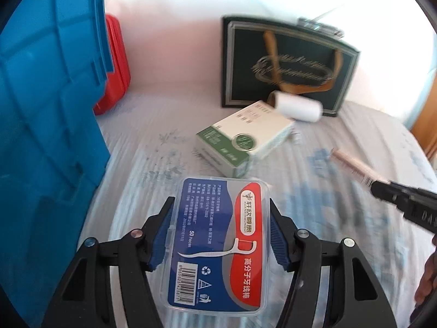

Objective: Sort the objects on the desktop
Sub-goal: 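Lift both boxes with both tools and carry them over the blue crate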

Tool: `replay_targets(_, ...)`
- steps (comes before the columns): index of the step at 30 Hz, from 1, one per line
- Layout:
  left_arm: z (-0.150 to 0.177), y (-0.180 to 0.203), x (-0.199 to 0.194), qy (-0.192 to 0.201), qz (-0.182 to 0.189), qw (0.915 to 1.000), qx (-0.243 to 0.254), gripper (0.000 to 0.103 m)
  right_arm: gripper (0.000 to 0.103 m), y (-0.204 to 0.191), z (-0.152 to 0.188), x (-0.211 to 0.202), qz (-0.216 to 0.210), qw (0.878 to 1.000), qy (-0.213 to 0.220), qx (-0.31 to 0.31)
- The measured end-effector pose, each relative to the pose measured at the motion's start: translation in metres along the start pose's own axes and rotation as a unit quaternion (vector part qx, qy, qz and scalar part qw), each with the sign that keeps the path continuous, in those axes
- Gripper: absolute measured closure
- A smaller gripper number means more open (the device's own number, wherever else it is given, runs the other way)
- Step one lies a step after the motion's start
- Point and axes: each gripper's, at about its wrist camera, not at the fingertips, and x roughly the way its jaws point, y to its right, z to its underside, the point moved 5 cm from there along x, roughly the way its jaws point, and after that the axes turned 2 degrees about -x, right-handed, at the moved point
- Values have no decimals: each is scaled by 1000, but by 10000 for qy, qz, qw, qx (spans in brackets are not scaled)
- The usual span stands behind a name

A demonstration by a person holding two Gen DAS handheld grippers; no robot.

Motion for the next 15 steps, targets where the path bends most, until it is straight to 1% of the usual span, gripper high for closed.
replay_targets(4,3,14,-46,184,99,9997,123,41,74,-17,6,-44,-70,9996,229,-146)
replay_targets(5,5,17,-61,245,109,9995,160,41,74,-27,4,-58,-101,9992,323,-194)
replay_targets(9,13,22,-112,504,136,9985,179,41,74,-51,13,-118,-245,9967,689,-339)
replay_targets(10,13,23,-128,587,140,9980,176,41,74,-55,13,-125,-270,9961,755,-379)
replay_targets(13,16,21,-181,916,103,9956,179,41,74,-77,18,-164,-388,9924,1023,-559)
replay_targets(15,17,16,-220,1209,83,9925,165,41,74,-94,20,-192,-476,9885,1252,-704)
